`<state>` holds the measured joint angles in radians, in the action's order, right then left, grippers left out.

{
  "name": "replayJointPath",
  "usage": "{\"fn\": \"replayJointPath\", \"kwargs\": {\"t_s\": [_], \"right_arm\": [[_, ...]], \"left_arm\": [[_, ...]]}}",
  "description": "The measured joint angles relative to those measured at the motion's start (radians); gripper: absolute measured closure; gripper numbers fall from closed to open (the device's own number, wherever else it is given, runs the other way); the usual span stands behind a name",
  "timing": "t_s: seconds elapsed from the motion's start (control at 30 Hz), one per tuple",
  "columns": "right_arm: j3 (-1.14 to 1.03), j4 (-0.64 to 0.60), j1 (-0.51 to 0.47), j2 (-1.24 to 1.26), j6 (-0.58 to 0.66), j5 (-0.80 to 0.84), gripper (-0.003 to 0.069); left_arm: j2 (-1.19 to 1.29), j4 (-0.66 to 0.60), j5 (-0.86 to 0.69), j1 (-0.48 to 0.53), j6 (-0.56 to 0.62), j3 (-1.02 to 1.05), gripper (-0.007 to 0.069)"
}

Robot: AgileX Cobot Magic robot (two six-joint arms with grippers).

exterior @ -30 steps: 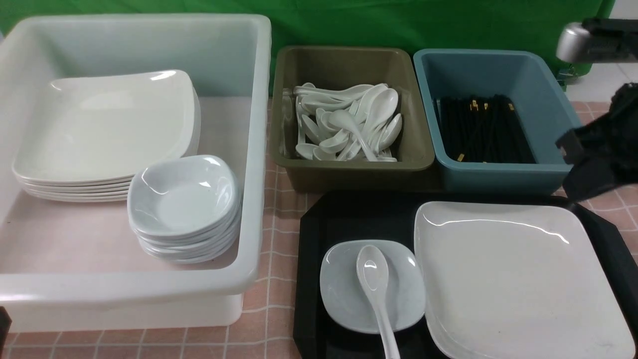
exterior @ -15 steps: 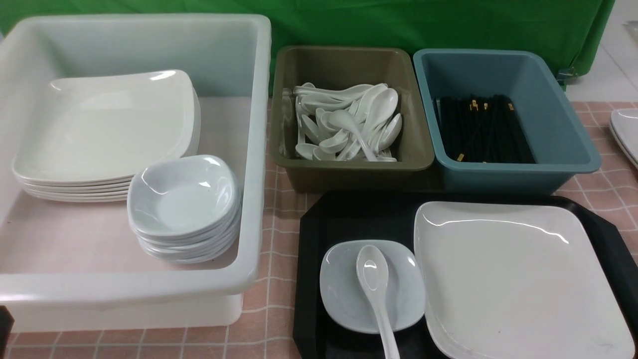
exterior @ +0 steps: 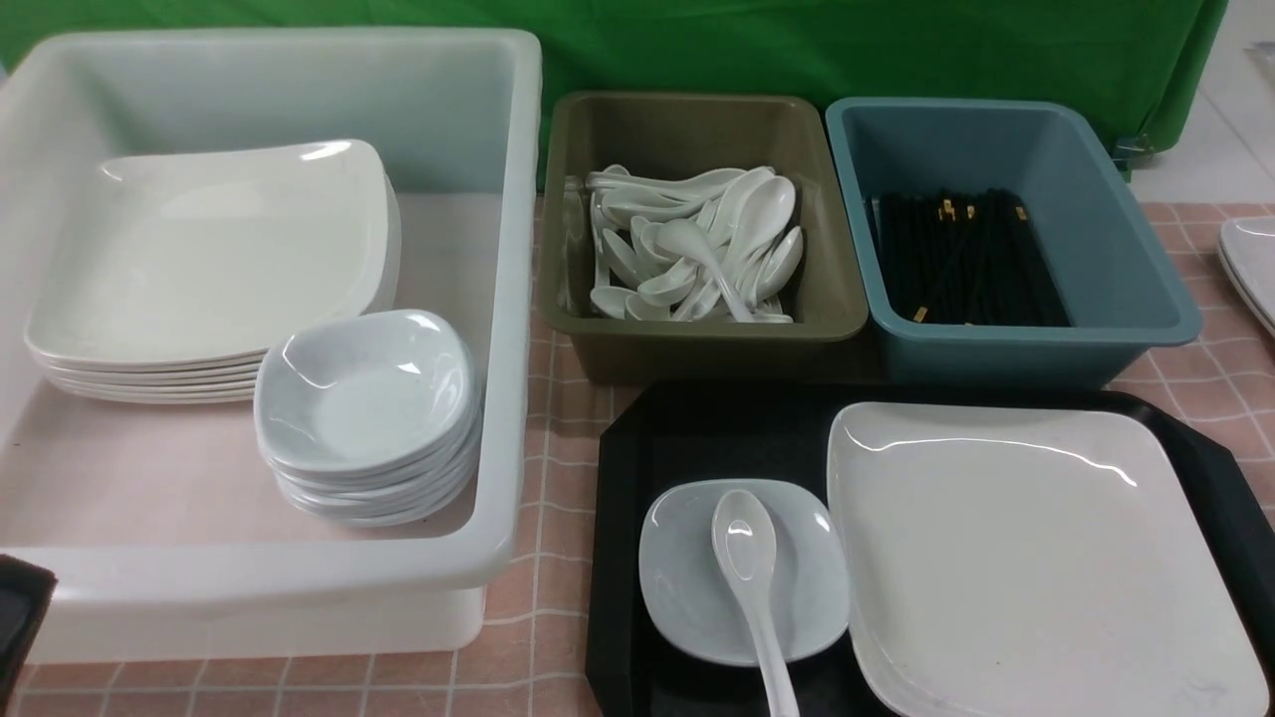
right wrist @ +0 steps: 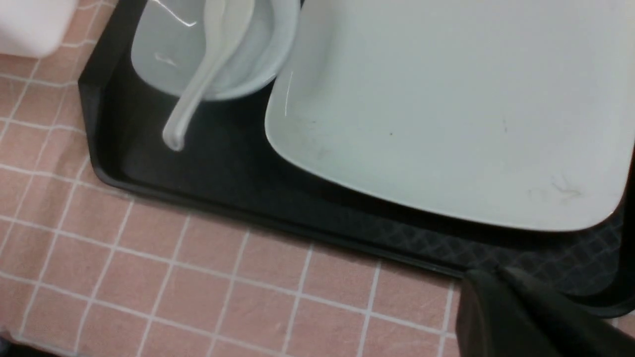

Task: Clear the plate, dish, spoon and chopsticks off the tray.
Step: Use the left arm to grab a soup spoon from the plate

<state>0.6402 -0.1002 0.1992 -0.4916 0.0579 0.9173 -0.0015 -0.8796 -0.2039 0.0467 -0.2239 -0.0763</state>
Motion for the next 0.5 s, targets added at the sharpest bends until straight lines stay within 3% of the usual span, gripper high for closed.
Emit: {"fn": "replayJointPath", "kwargs": {"t_s": [0.1, 0.23, 0.37, 0.4, 0.5], "right_arm": [[0.000, 0.000, 0.000, 0.000, -0.001, -0.002, 0.0590], [0.000, 0.000, 0.000, -0.001, -0.001, -0.005, 0.0585], [0.000, 0.000, 0.000, -0.001, -0.001, -0.005, 0.0579], [0.000, 0.000, 0.000, -0.001, -0.001, -0.005, 0.0578], [0.000, 0.000, 0.000, -0.001, -0.001, -0.005, 0.0573]], "left_arm": [[0.028, 0.008, -0.085, 0.000, 0.085, -0.159, 0.0620], [0.218, 0.140, -0.299, 0.000, 0.157, -0.450, 0.0620], [0.473, 0.296, -0.624, 0.000, 0.203, -0.693, 0.0620], [0.635, 0.358, -0.778, 0.000, 0.241, -0.799, 0.0620], [0.868, 0.360, -0.961, -0.005, 0.341, -0.909, 0.0620]]}}
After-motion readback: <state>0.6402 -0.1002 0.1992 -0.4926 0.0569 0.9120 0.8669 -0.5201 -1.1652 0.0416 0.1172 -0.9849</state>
